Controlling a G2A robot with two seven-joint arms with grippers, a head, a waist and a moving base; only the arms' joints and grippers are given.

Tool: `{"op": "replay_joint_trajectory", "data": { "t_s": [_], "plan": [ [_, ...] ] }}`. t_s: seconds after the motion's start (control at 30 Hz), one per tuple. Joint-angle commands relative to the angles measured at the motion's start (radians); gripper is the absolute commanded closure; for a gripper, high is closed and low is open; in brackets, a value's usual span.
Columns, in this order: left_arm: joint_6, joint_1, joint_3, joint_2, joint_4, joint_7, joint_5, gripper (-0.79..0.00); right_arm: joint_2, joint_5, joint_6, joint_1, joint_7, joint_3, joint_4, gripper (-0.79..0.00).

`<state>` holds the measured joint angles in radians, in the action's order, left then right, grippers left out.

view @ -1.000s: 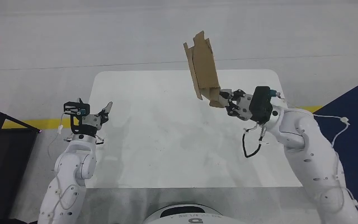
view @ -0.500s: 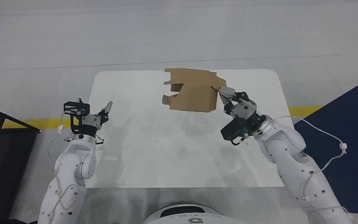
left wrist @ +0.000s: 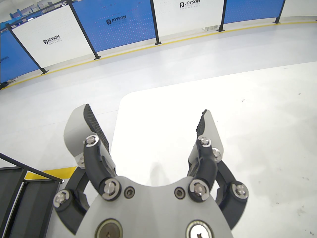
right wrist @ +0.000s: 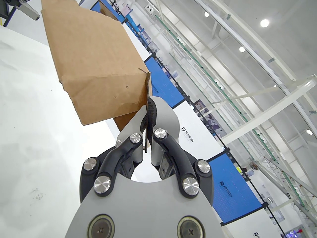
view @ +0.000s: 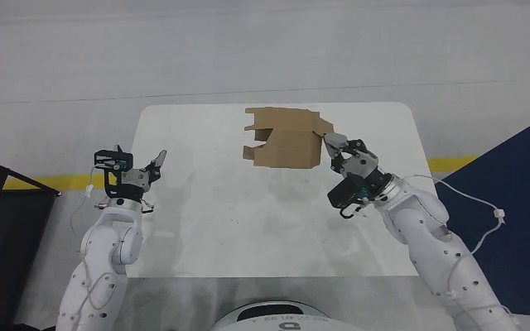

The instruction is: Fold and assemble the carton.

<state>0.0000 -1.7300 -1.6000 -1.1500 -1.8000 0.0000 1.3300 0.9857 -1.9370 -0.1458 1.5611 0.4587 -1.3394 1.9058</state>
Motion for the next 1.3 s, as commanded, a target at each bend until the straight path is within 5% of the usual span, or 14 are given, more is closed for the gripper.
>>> {"op": "replay_joint_trajectory", "data": {
  "t_s": [0.0, 0.17, 0.27, 0.47, 0.67, 0.8, 0.93, 1.1, 1.17, 1.27],
  "plan": [
    [0.0, 0.0, 0.0, 0.0, 0.0, 0.0, 0.0, -0.785, 0.0, -0.002, 0.001, 0.0, 0.001, 0.0, 0.0, 0.0],
    [-0.013, 0.002, 0.004, -0.001, 0.002, -0.007, -0.028, -0.785, 0.0, -0.002, 0.001, 0.0, 0.001, 0.0, 0.0, 0.0],
    [-0.104, 0.024, 0.009, -0.003, -0.002, -0.088, -0.157, -0.785, 0.004, 0.084, -0.018, 0.005, 0.009, -0.004, -0.023, 0.0],
    [-0.457, 0.085, 0.004, 0.008, -0.018, -0.445, -0.66, -0.785, 0.007, 0.194, -0.085, -0.001, 0.085, -0.018, -0.081, 0.0],
    [-0.601, 0.17, -0.003, 0.029, -0.005, -0.757, -1.042, -0.785, 0.007, 0.181, -0.104, -0.001, 0.109, -0.019, -0.108, 0.0],
    [-0.609, 0.214, 0.017, 0.039, -0.02, -0.873, -1.201, -0.785, 0.008, 0.144, -0.107, -0.002, 0.097, -0.007, -0.107, 0.0],
    [-0.553, 0.259, 0.042, 0.042, -0.051, -0.891, -1.18, -0.785, 0.01, 0.105, -0.099, -0.005, 0.088, 0.008, -0.103, 0.0],
    [-0.482, 0.304, 0.096, 0.041, -0.073, -0.876, -1.155, -0.69, 0.011, 0.064, -0.094, 0.001, 0.095, 0.021, -0.084, 0.0],
    [-0.447, 0.323, 0.119, 0.04, -0.07, -0.865, -1.134, -0.536, 0.011, 0.051, -0.091, 0.005, 0.098, 0.022, -0.078, 0.0],
    [-0.411, 0.349, 0.154, 0.04, -0.064, -0.864, -1.109, -0.508, 0.011, 0.038, -0.089, 0.013, 0.105, 0.022, -0.071, 0.0]
  ]
}}
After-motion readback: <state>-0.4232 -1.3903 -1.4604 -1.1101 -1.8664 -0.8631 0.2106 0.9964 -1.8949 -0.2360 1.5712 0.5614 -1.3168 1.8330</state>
